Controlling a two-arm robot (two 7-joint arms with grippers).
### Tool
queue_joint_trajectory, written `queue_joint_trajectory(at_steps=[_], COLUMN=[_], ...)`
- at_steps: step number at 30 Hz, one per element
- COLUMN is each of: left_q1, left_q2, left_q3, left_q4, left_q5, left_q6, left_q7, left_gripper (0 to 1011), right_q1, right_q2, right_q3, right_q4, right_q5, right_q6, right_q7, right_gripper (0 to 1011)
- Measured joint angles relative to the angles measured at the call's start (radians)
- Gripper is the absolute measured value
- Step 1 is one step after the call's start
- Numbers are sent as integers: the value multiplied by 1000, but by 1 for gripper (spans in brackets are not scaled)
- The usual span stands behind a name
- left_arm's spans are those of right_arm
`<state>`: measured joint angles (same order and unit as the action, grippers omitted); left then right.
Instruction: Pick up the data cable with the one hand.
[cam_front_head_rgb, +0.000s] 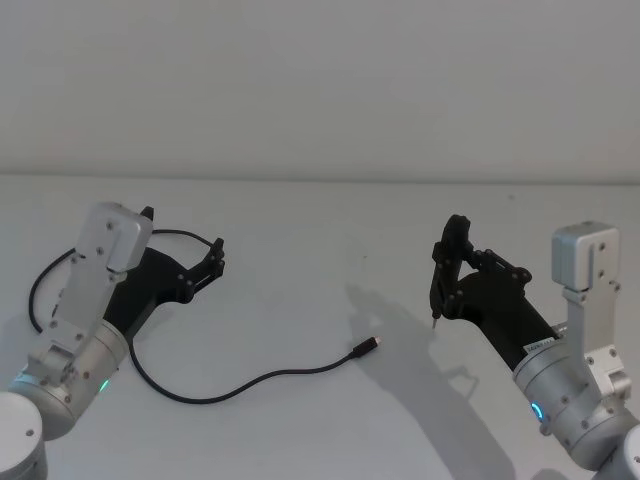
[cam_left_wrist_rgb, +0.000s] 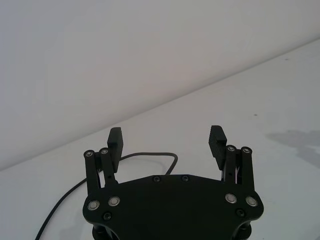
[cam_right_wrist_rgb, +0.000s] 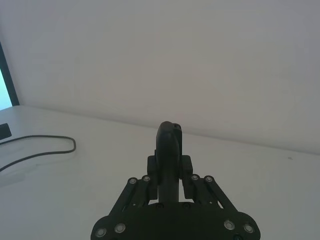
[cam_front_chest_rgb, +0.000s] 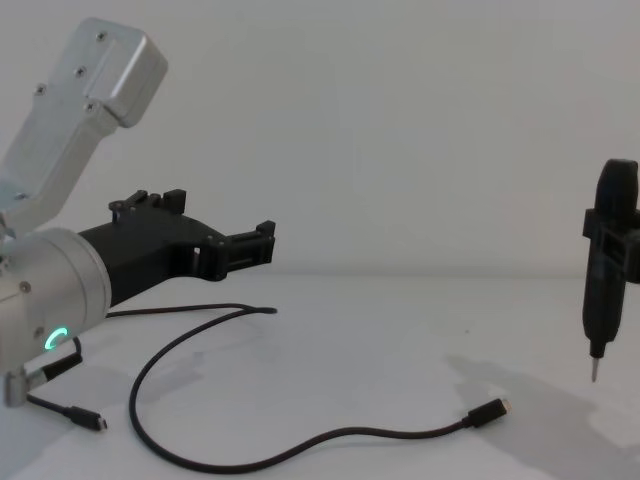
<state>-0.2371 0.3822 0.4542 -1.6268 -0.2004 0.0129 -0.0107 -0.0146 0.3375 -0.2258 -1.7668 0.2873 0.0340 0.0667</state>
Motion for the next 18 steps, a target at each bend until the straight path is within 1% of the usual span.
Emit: queue_joint_trajectory(at_steps=[18], left_q1=[0], left_q2=[0], left_q3=[0], left_q4=[1], left_q5=[0], left_q6=[1], left_q7=[0], left_gripper=[1001], right_q1=[0], right_q2=[0], right_q3=[0], right_q4=[0], right_q5=[0], right_q6=[0], right_q7=[0], right_gripper=[275])
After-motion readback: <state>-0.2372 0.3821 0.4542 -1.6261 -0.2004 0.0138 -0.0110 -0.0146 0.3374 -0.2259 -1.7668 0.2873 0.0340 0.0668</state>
